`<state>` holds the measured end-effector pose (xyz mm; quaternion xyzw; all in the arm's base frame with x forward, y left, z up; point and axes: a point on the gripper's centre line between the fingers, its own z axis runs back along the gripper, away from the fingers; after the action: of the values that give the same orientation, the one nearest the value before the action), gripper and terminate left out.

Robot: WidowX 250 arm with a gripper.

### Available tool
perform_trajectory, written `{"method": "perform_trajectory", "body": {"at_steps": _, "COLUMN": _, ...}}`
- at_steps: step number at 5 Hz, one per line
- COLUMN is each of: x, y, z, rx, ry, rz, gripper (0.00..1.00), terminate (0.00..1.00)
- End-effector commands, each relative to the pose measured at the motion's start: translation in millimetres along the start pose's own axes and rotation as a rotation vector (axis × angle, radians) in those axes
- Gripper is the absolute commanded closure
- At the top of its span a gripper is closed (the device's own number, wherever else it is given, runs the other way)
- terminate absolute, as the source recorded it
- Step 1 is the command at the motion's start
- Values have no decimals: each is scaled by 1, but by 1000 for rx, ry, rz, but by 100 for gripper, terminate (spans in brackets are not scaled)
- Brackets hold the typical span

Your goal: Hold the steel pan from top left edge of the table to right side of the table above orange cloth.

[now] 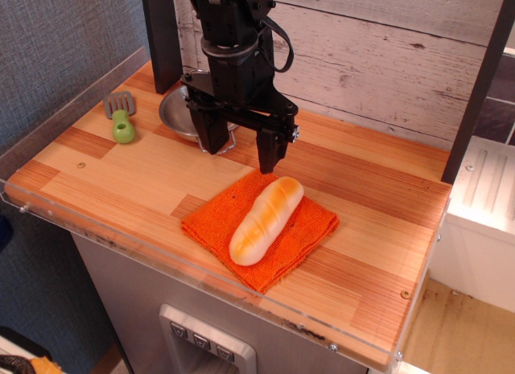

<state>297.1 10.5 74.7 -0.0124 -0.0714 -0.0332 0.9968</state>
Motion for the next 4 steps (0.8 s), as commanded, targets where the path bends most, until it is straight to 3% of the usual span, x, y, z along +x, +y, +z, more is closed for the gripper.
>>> {"method": "perform_trajectory", "body": {"at_steps": 1, "x": 0, "y": 0, "z": 0, "rx": 0, "ry": 0, "rz": 0, "gripper": 0, "terminate": 0}}
{"method": "perform_trajectory", "body": {"at_steps": 2, "x": 31, "y": 14, "z": -3, "rx": 21, "ry": -13, "rz": 43, "gripper": 0, "terminate": 0}}
{"method": "perform_trajectory", "body": {"at_steps": 4, "x": 64, "y": 46, "z": -29, "rx": 49, "ry": 19, "rz": 115, "gripper": 0, "terminate": 0}}
